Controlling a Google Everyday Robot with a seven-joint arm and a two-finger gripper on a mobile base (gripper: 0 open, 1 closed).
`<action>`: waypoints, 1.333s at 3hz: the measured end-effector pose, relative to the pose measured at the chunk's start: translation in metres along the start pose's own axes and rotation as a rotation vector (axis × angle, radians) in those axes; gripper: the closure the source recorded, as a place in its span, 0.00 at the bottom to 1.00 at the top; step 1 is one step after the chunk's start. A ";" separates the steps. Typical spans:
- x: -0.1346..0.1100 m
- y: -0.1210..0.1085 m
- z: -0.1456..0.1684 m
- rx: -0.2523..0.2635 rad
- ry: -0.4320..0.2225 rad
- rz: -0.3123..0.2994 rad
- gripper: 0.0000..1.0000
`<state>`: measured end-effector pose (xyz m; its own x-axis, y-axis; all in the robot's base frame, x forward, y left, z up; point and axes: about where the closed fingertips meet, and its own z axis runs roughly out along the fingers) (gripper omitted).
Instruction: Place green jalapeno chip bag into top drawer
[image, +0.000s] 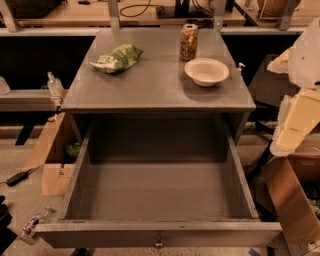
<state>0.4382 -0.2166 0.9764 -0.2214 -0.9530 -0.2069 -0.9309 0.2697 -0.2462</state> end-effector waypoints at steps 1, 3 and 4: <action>-0.005 -0.004 0.003 0.002 -0.016 -0.009 0.00; -0.098 -0.057 0.052 0.046 -0.254 -0.134 0.00; -0.170 -0.078 0.071 0.119 -0.352 -0.207 0.00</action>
Offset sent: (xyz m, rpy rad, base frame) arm 0.0815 0.0667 -0.0181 0.1729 -0.0902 0.1772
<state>0.5693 -0.0663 0.9634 0.0981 -0.8891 -0.4470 -0.9008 0.1115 -0.4196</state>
